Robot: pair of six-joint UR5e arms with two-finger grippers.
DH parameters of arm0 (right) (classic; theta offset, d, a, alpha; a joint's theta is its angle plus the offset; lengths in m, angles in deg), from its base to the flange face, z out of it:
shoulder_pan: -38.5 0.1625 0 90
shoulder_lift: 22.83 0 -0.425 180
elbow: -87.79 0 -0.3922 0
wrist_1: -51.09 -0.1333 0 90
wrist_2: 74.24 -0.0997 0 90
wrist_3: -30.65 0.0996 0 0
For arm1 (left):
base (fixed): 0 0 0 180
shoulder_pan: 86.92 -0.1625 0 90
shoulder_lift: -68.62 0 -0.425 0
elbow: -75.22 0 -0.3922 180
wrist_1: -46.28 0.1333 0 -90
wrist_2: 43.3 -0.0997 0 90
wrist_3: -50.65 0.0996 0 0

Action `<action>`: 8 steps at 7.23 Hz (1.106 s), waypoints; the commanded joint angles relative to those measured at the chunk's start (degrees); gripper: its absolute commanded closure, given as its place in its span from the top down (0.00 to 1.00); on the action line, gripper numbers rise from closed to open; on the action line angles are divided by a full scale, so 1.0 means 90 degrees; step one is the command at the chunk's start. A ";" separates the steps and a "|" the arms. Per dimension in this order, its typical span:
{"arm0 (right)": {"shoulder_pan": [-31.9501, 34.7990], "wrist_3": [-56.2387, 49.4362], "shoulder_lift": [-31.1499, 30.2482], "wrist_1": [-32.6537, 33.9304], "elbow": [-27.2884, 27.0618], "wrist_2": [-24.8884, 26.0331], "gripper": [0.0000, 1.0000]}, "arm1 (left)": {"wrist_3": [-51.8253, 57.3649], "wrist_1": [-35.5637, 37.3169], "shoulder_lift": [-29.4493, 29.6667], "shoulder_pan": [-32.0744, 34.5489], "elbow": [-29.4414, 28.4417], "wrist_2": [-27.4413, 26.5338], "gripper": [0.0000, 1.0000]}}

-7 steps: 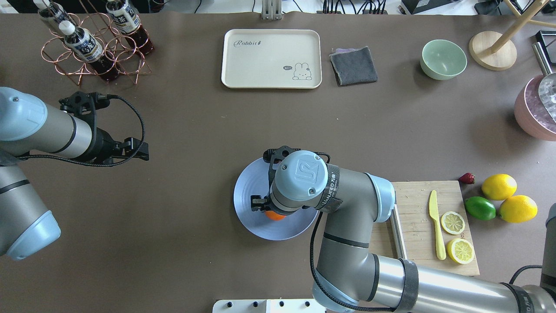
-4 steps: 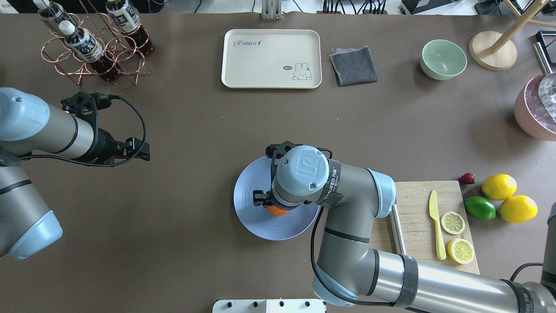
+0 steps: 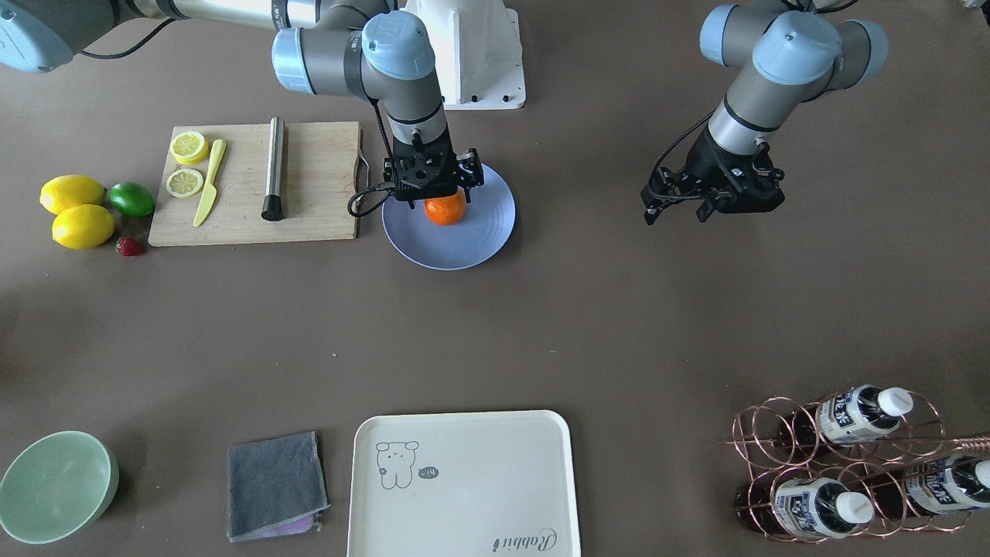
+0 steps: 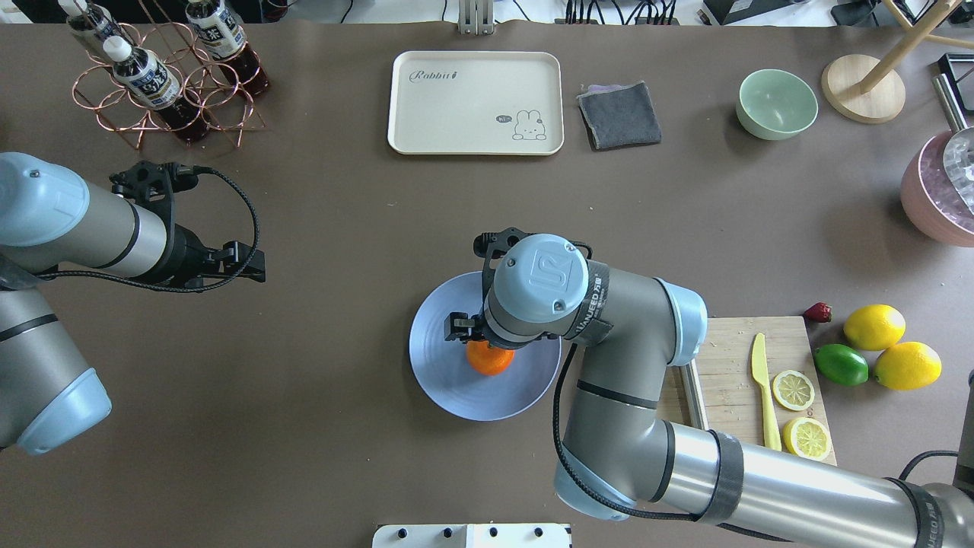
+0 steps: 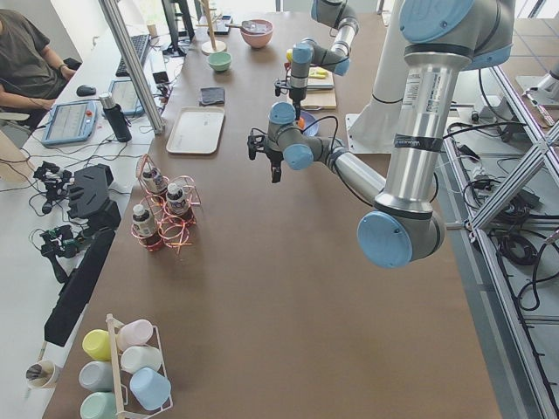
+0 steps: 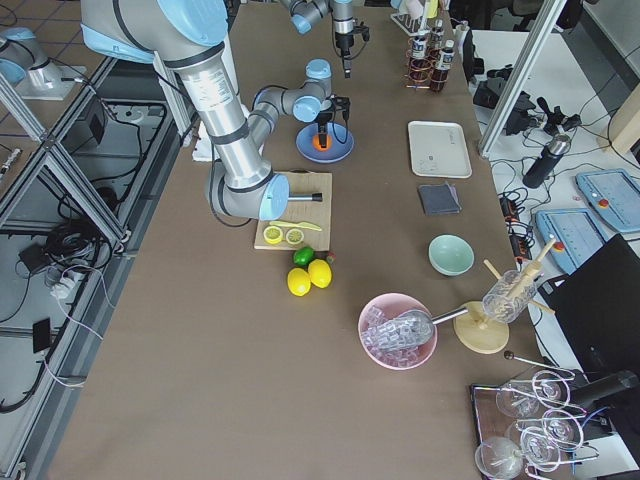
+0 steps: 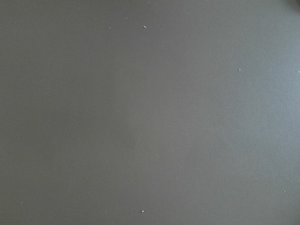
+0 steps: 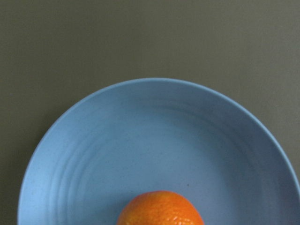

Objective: Pick orange to plate

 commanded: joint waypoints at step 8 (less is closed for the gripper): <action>0.5607 -0.7597 -0.4221 0.0859 -0.0887 -0.3406 1.00 | 0.5861 0.0072 -0.2929 0.3980 -0.0307 0.2547 0.97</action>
